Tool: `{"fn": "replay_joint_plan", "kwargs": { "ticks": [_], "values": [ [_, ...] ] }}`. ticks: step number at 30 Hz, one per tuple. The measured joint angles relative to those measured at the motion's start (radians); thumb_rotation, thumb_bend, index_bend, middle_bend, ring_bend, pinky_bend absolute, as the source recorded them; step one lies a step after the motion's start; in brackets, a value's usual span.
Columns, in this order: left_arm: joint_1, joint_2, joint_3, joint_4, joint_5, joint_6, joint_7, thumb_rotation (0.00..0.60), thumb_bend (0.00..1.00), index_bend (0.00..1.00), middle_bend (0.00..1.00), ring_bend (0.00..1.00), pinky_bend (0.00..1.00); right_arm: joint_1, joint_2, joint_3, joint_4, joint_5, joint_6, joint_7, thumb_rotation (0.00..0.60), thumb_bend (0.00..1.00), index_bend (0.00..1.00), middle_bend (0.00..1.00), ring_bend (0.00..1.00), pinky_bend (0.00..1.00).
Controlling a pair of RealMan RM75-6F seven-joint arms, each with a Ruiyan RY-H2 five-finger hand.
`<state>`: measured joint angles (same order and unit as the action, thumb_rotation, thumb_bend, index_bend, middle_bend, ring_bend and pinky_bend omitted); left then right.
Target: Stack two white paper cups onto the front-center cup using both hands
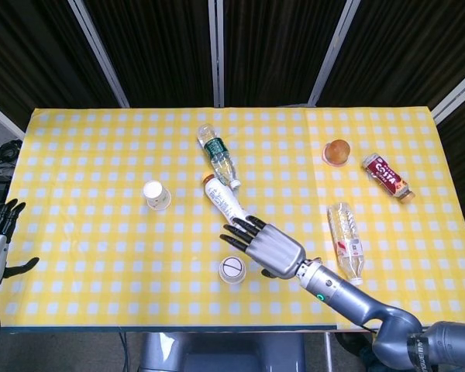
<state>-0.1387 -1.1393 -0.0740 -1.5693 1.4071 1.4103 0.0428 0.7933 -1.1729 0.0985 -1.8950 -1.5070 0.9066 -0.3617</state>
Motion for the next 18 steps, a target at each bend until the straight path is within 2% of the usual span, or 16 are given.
{"fn": "replay_joint_plan", "kwargs": {
  "ticks": [4, 9, 14, 18],
  "values": [
    [-0.005, -0.005, -0.003, 0.008, -0.005, -0.008, -0.001, 0.600, 0.00, 0.00, 0.00, 0.00, 0.00, -0.071, 0.027, -0.026, 0.044, -0.068, 0.133, 0.017, 0.600, 0.00, 0.00, 0.00, 0.00, 0.00],
    [-0.024, -0.007, -0.012, 0.012, -0.002, -0.026, -0.012, 0.600, 0.00, 0.00, 0.00, 0.00, 0.00, -0.211, 0.049, -0.065, 0.166, -0.124, 0.352, 0.071, 0.600, 0.00, 0.00, 0.00, 0.00, 0.00],
    [-0.093, -0.002, -0.041, 0.013, 0.007, -0.096, -0.036, 0.600, 0.00, 0.00, 0.00, 0.00, 0.00, -0.374, 0.042, -0.093, 0.256, -0.090, 0.516, 0.098, 0.600, 0.00, 0.00, 0.00, 0.00, 0.00],
    [-0.176, 0.005, -0.073, 0.012, -0.003, -0.201, -0.030, 0.600, 0.00, 0.00, 0.00, 0.00, 0.00, -0.452, 0.012, -0.109, 0.274, -0.040, 0.566, 0.089, 0.600, 0.00, 0.00, 0.00, 0.00, 0.00]
  ]
}}
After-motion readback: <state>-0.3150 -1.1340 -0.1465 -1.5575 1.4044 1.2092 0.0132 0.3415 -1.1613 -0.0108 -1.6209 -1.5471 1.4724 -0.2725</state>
